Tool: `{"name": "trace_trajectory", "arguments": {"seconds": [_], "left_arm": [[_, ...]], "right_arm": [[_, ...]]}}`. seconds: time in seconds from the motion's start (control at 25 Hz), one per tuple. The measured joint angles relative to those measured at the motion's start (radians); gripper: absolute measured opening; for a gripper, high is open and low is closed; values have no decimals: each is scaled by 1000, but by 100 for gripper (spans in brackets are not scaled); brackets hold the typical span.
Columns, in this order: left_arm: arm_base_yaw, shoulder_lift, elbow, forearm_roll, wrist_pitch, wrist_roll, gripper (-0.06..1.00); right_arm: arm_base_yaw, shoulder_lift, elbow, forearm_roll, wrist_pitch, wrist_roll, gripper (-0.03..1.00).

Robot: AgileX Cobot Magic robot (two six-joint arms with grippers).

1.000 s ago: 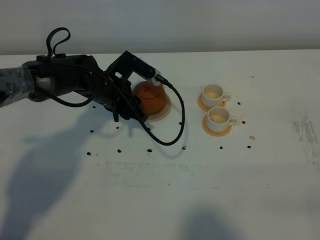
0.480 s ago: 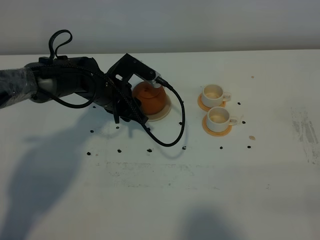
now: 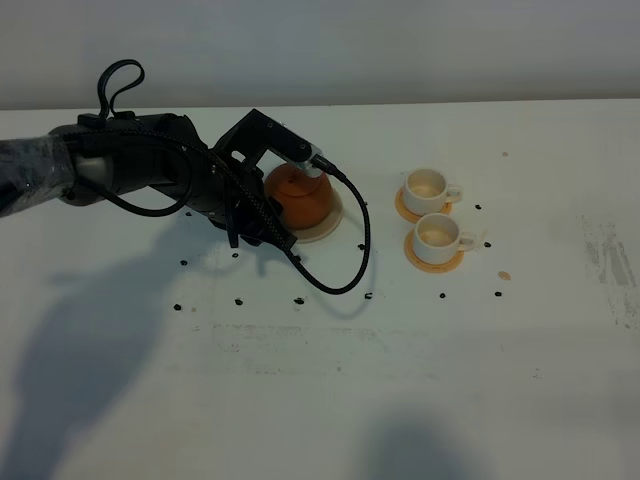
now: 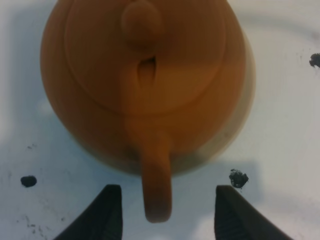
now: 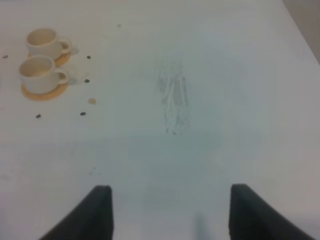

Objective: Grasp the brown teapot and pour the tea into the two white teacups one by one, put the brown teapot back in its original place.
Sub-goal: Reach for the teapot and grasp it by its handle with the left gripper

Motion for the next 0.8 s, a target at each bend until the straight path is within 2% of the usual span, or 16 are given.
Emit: {"name": "trace_trajectory", "arguments": {"seconds": [0.8], "left_arm": [[0,-1,-29,8,15,0,41]], "right_arm": [[0,0,0,0,0,0,49]]}}
